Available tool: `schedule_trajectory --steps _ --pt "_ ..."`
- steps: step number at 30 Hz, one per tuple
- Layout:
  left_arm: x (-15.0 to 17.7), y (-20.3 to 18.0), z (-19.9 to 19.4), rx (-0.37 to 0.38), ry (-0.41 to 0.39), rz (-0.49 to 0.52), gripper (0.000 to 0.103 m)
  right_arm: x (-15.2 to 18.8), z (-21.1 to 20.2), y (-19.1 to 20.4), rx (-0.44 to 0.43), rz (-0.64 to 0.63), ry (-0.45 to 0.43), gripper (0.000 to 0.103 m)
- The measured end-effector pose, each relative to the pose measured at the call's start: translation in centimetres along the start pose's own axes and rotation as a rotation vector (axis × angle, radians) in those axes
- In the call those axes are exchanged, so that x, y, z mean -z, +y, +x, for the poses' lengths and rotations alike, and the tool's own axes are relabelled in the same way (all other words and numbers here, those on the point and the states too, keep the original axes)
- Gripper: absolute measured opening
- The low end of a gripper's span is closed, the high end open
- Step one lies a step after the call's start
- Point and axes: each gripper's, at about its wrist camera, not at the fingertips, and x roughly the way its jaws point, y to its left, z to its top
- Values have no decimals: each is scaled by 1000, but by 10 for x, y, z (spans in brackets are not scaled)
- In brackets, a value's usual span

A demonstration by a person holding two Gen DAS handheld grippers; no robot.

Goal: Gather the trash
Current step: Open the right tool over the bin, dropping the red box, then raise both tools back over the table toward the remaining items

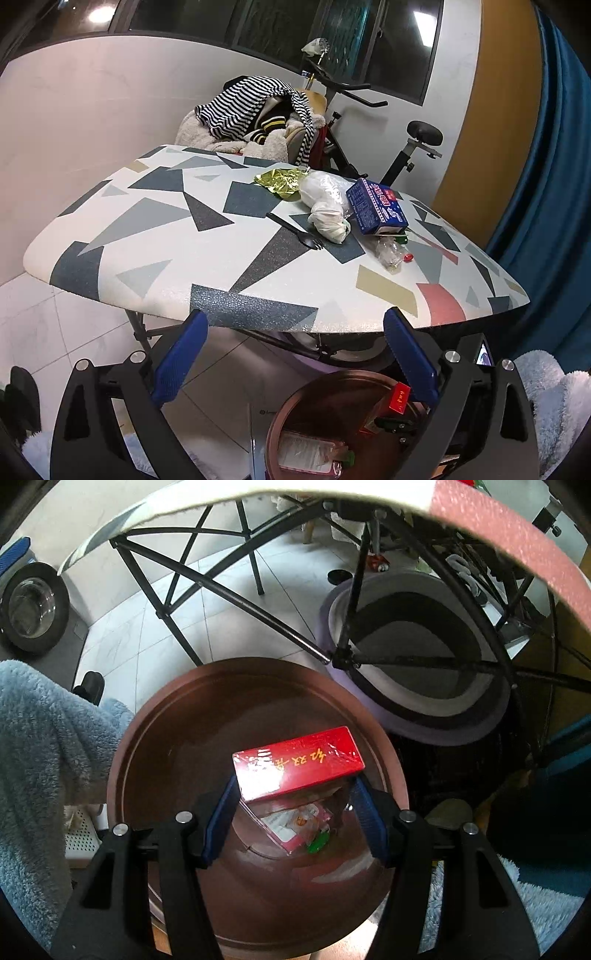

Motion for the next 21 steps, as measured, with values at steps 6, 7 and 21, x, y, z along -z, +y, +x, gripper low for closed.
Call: schedule_trajectory --steps 6,7,21 --pt "1 -4 1 -5 4 22 94 -1 -4 2 -21 -12 -15 83" --pt "1 -4 1 -6 5 23 95 -2 -8 0 -24 -7 -32 88" --pt "-1 -4 1 -17 -23 30 97 -9 -84 -15 -14 57 -353 97"
